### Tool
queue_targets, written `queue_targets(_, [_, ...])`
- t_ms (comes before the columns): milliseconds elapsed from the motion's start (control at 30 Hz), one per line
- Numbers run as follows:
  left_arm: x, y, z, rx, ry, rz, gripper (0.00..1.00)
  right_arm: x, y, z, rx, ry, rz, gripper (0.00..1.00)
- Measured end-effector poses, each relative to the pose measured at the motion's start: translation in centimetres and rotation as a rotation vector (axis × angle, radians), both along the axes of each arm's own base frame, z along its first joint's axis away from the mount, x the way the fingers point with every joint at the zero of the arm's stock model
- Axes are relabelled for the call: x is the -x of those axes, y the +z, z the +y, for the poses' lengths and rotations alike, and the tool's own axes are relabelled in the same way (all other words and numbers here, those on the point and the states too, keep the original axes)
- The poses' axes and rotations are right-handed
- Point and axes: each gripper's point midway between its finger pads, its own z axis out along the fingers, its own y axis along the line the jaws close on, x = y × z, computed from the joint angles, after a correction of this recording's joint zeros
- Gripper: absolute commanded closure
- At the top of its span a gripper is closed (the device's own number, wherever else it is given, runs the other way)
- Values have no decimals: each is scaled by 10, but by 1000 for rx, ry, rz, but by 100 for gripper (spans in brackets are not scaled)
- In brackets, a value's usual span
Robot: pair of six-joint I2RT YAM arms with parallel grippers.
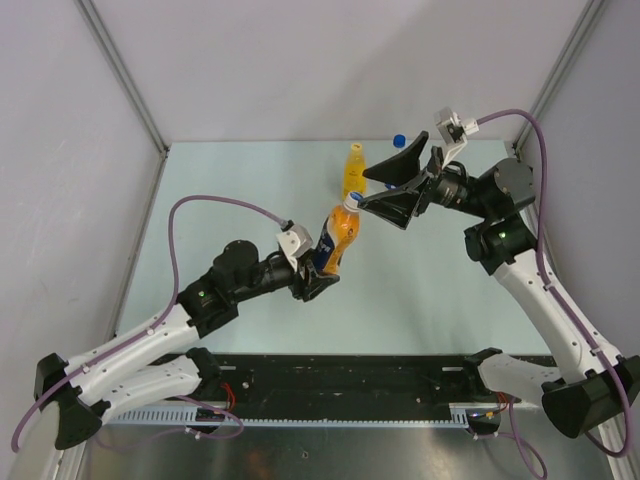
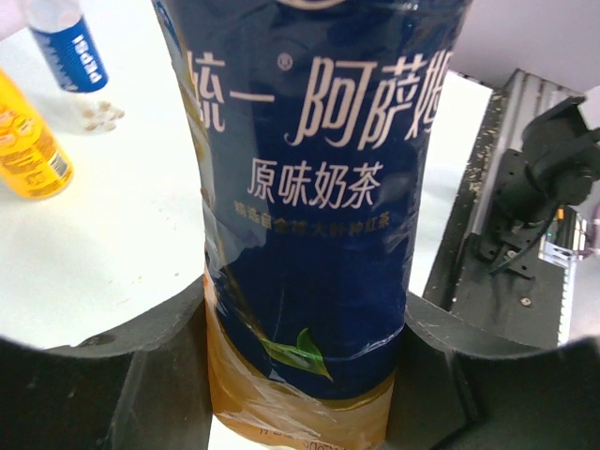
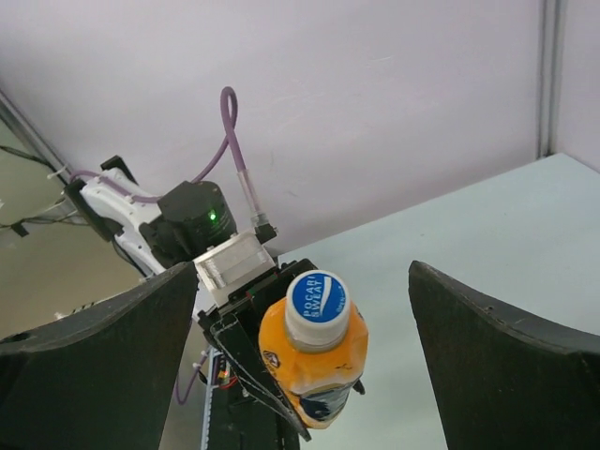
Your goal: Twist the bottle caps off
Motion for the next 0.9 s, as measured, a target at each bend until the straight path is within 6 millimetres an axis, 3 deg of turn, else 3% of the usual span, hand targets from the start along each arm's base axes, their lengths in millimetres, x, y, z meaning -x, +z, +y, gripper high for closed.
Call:
queue_targets(367, [-35, -35, 29, -173, 242, 32, 100, -35, -9, -8, -19, -192, 133, 1])
queue_targets(633, [-51, -39, 51, -291, 432, -22, 100, -82, -59, 1, 86, -318, 381, 1])
queue_targets(767, [-55, -39, 54, -360, 493, -63, 100, -91, -86, 8, 146, -334, 485, 1])
queue_targets(900, [-59, -49, 57, -439, 538, -86, 100, -95, -101, 15, 194, -340, 549, 1])
